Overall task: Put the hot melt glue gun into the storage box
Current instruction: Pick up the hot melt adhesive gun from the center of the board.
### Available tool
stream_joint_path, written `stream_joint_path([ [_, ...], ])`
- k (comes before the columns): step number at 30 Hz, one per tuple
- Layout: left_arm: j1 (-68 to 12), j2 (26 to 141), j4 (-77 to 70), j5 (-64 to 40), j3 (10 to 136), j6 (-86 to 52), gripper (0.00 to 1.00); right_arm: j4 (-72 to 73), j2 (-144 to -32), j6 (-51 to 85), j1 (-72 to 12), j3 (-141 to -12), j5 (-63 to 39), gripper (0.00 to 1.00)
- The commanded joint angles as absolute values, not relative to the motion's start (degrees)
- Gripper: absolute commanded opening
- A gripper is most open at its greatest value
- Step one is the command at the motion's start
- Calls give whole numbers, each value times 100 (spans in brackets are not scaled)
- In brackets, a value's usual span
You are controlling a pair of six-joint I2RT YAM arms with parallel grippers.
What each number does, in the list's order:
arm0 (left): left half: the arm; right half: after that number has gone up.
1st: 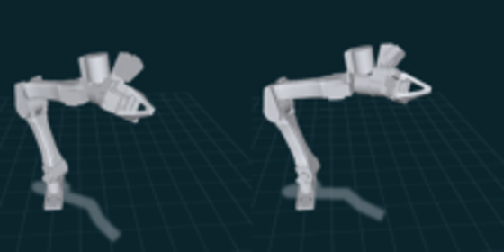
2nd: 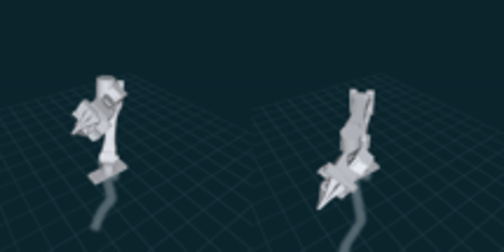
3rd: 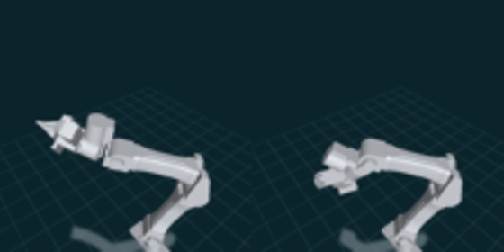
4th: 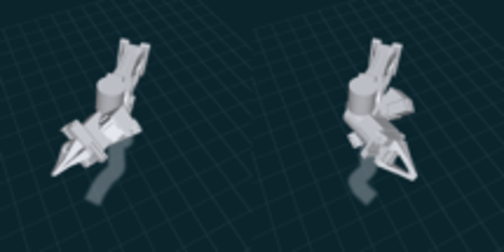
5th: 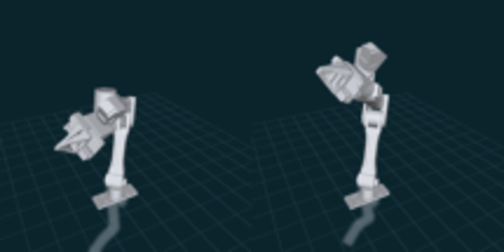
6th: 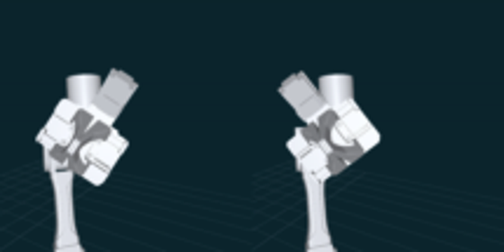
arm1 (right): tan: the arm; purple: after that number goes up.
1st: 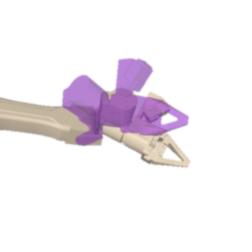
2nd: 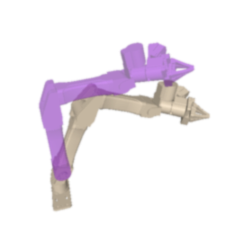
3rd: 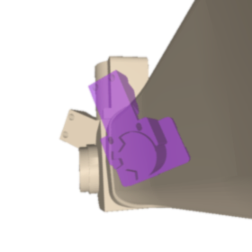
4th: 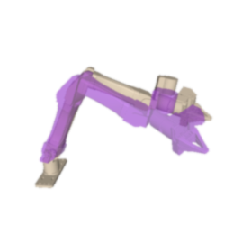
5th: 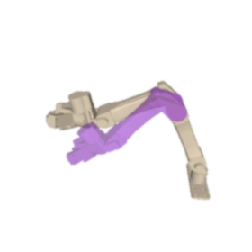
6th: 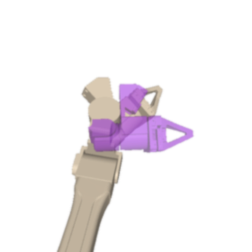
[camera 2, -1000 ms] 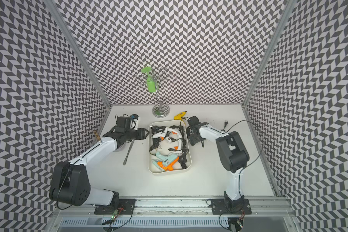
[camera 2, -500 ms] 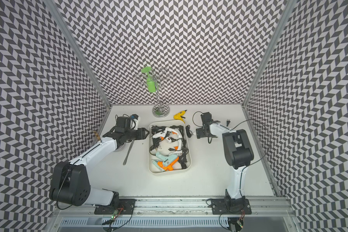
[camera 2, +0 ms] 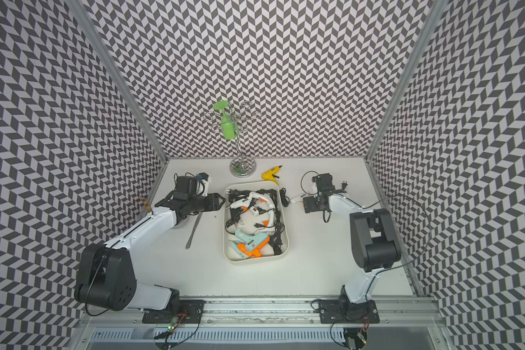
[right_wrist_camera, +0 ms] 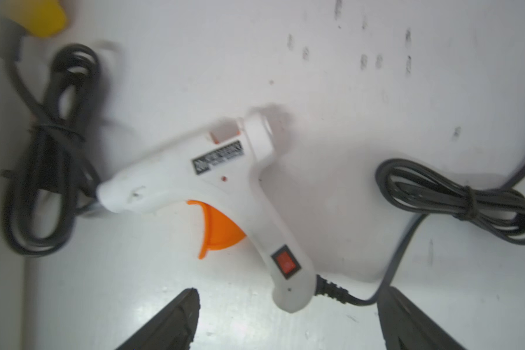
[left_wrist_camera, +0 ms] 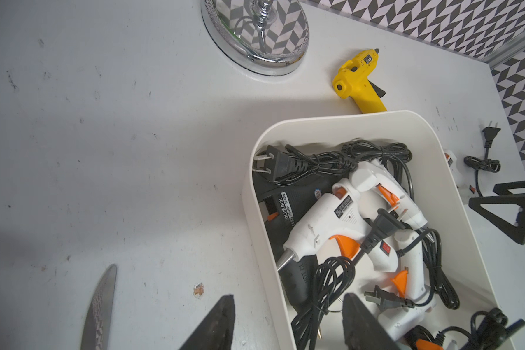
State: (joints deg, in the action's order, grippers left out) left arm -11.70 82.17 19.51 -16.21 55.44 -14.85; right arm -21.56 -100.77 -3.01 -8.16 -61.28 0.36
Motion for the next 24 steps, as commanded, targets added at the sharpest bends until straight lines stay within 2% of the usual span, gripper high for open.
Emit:
stream_joint_path([
  [1, -1177, 8245, 2109, -1653, 5651, -1455, 61, -1837, -9972, -701, -699, -5949, -43, 92],
  [8, -1213, 8281, 2158, -1646, 5687, -1477, 61, -1573, -10090, -1267, -637, -5978, -426, 84],
  [19, -1259, 8256, 2240, -1630, 5713, -1516, 61, -1690, -10894, -1748, -650, -6590, -214, 80],
  [24, -1257, 8201, 2250, -1604, 5695, -1547, 61, -1633, -10892, -1748, -650, -6358, -342, 73],
])
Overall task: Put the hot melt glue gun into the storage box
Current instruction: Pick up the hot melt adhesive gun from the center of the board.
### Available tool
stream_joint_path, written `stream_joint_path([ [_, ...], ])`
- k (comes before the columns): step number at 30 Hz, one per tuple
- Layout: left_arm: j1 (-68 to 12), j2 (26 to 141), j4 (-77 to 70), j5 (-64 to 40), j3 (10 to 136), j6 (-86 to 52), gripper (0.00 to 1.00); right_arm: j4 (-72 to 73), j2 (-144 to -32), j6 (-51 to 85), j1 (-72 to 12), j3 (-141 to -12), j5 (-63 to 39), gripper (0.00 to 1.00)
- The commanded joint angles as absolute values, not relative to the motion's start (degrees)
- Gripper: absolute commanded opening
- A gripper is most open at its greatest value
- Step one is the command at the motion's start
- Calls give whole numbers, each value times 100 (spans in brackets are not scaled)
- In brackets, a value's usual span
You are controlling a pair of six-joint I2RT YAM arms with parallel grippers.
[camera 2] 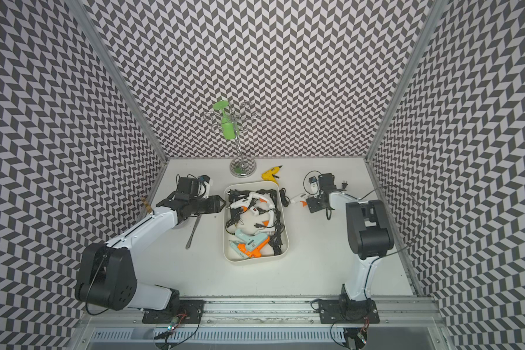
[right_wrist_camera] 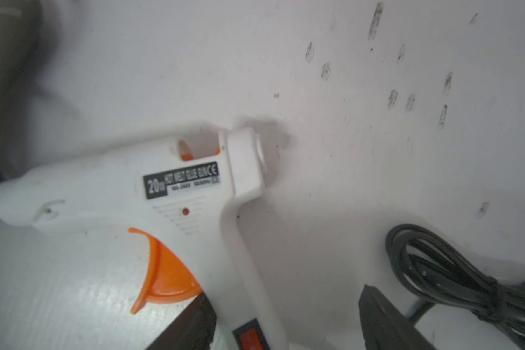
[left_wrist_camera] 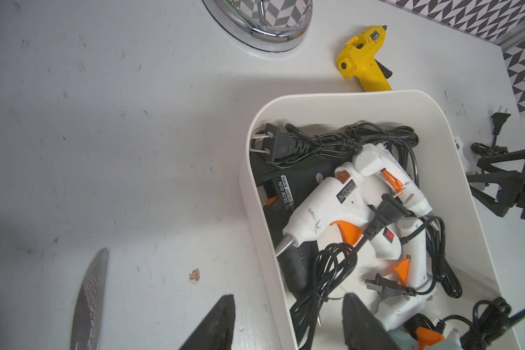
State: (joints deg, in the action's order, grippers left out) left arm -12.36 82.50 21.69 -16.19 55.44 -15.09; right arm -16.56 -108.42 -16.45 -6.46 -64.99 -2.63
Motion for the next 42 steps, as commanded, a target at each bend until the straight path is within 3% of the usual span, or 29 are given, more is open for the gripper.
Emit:
stream_joint_path([
  [1, -1258, 8203, 2250, -1609, 5695, -1542, 61, -1611, -10894, -1753, -649, -6350, -398, 71],
  [8, -1257, 8320, 2258, -1601, 5739, -1556, 61, -1799, -11108, -1604, -656, -6525, -677, 33],
  [15, -1266, 8387, 2067, -1573, 5529, -1808, 60, -1972, -10529, -803, -752, -6469, -814, 12],
  [25, -1283, 8394, 1623, -1609, 5309, -2087, 60, -2670, -8843, -69, -1155, -6994, -758, 5],
  [35, -1310, 8200, 1460, -1661, 5254, -2195, 60, -3207, -8187, 401, -2628, -8315, -159, 4],
  [42, -1319, 8120, 1408, -1683, 5126, -2219, 60, -2854, -8135, 847, -3267, -9010, -1038, 4],
])
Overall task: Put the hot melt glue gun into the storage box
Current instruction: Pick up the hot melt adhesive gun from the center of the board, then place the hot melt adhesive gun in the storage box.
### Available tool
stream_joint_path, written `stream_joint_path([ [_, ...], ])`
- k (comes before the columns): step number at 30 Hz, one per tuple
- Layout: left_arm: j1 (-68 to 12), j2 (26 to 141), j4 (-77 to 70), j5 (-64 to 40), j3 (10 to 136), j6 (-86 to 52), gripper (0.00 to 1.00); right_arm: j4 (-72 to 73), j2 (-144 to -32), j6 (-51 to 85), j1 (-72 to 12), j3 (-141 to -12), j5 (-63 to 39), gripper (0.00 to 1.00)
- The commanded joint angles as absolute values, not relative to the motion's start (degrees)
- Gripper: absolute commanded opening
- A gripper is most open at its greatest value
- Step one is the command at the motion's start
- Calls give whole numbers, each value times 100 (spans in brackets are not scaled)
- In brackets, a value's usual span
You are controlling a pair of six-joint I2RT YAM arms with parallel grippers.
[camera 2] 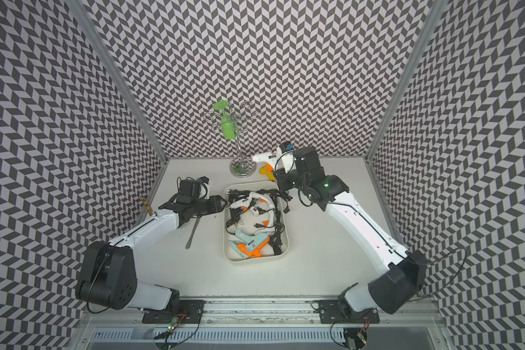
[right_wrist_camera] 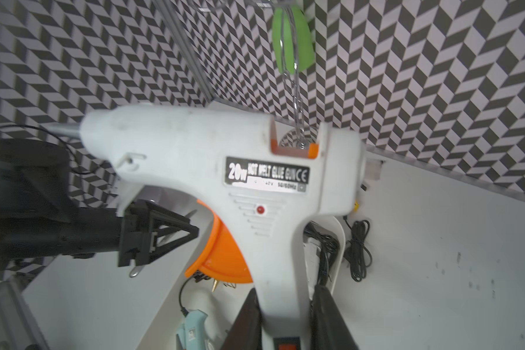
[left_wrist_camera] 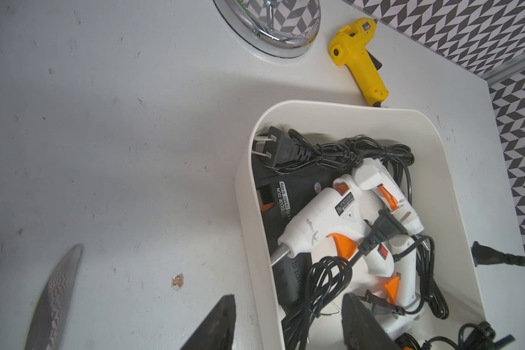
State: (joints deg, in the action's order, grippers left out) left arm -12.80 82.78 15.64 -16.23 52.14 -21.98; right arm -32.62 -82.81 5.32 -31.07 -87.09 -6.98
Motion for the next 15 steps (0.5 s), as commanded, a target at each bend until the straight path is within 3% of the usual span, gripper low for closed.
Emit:
stream_joint_path([
  [1, -1322, 8110, 1402, -1684, 5108, -2224, 60, -2844, -8182, 894, -3377, -9141, -1063, 4],
  [9, -1328, 8072, 1346, -1690, 5022, -2224, 60, -2988, -8735, 887, -4210, -10092, -1042, 4],
  [15, -1328, 7984, 1358, -1611, 4936, -2177, 60, -2521, -8876, 1033, -4342, -9418, -969, 4],
])
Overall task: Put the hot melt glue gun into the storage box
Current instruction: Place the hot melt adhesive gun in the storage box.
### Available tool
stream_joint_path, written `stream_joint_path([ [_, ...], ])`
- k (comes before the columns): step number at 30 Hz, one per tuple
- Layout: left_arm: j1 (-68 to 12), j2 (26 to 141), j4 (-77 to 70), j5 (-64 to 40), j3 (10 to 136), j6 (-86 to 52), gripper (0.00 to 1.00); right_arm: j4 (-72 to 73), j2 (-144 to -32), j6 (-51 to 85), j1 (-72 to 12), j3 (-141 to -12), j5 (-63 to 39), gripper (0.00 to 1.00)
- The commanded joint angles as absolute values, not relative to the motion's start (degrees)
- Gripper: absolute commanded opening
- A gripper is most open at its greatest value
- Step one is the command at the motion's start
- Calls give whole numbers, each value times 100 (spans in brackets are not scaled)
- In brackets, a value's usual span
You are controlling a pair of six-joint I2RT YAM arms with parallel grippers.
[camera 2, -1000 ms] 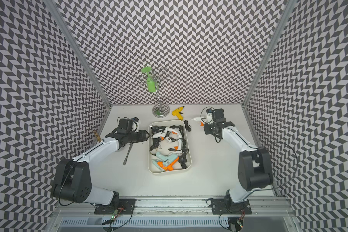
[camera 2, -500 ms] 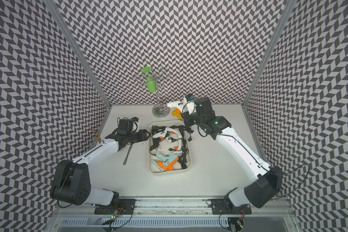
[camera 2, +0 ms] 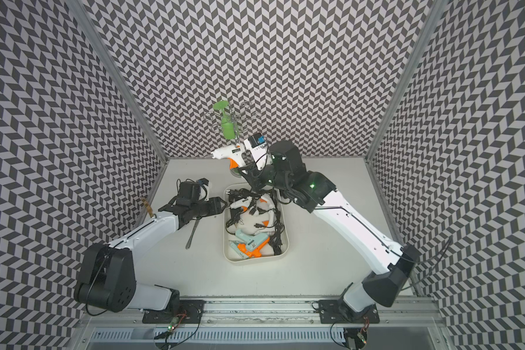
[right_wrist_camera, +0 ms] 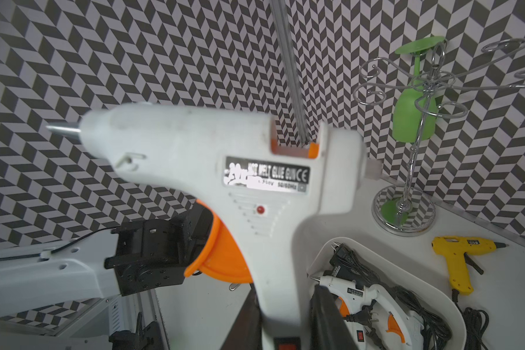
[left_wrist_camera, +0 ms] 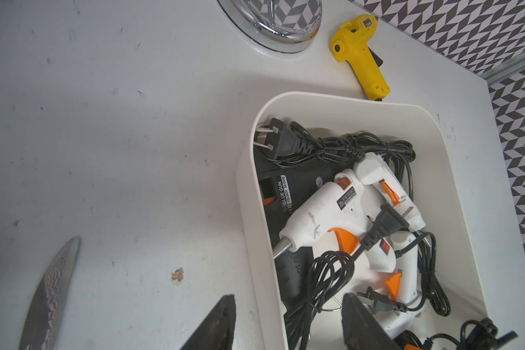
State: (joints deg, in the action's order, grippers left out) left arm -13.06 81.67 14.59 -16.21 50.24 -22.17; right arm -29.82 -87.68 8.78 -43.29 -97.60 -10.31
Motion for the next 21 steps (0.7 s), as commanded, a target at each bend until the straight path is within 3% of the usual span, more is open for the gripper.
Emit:
stream_joint_path([
  [1, -1328, 7958, 1358, -1592, 4908, -2172, 60, -2366, -8876, 1067, -4342, -9187, -952, 4],
  [9, -1318, 7911, 1369, -1565, 4791, -2175, 60, -1564, -9122, 1094, -4351, -7630, -367, 3],
  [21, -1310, 7953, 1393, -1537, 4759, -2118, 60, -2845, -10274, 844, -4632, -7275, -126, 4],
])
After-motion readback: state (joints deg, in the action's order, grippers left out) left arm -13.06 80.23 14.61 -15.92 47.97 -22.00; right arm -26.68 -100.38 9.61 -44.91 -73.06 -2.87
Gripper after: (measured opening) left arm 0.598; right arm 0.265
